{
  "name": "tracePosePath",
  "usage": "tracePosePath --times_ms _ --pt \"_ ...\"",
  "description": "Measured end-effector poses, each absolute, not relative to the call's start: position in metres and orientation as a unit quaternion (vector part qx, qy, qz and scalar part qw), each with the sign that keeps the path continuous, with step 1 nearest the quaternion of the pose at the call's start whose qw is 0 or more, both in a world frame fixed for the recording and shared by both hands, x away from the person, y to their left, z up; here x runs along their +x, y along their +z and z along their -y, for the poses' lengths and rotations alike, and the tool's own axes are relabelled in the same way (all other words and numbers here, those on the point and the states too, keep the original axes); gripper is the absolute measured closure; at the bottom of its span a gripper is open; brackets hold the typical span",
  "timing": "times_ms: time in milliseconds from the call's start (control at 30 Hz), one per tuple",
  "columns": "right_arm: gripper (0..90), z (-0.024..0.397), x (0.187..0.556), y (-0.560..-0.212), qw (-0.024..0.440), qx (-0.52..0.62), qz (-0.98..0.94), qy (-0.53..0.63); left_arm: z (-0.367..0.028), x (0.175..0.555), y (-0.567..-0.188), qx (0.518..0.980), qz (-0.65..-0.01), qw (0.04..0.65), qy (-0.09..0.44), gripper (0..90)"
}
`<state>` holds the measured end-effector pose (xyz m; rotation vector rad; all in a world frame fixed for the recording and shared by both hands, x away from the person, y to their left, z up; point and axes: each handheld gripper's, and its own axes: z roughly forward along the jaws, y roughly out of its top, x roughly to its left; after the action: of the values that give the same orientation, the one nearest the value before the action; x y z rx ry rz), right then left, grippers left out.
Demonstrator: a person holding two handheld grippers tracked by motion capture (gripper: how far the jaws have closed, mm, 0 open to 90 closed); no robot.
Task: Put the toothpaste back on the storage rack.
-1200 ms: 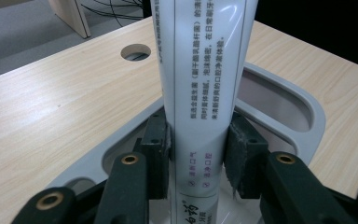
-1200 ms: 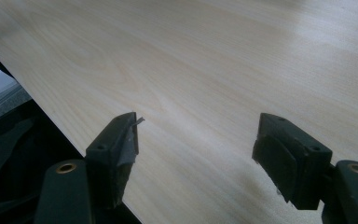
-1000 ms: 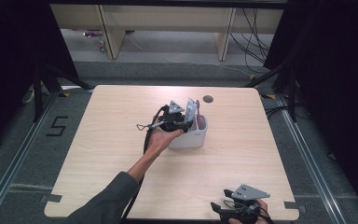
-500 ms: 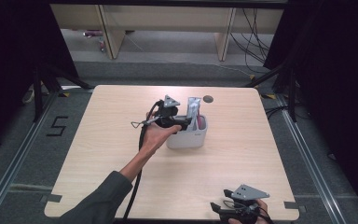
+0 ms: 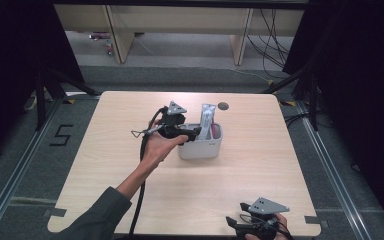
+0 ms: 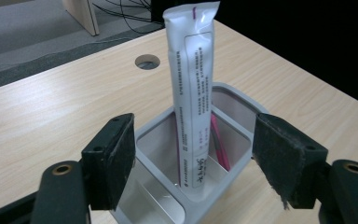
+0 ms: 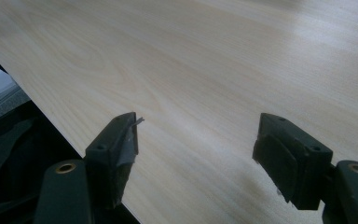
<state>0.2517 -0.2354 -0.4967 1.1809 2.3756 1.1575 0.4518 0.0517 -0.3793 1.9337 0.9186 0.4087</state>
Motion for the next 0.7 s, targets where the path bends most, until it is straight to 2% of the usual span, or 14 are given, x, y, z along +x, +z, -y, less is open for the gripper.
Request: tracePosePath --times_ms 467,533,700 --pt "30.5 0.235 0.252 -0.497 0.122 0.404 -0.814 0.398 -0.07 0.414 -0.373 0.785 -0.359 0.481 0.154 28.1" --pt "30.5 0.232 0.249 -0.497 0.103 0.421 -0.805 0.405 -0.074 0.411 -0.372 0.79 -0.352 0.479 0.151 27.8" --pt "30.5 0.234 0.25 -0.498 0.114 0.411 -0.81 0.401 -0.082 0.4 -0.372 0.785 -0.352 0.49 0.144 26.4"
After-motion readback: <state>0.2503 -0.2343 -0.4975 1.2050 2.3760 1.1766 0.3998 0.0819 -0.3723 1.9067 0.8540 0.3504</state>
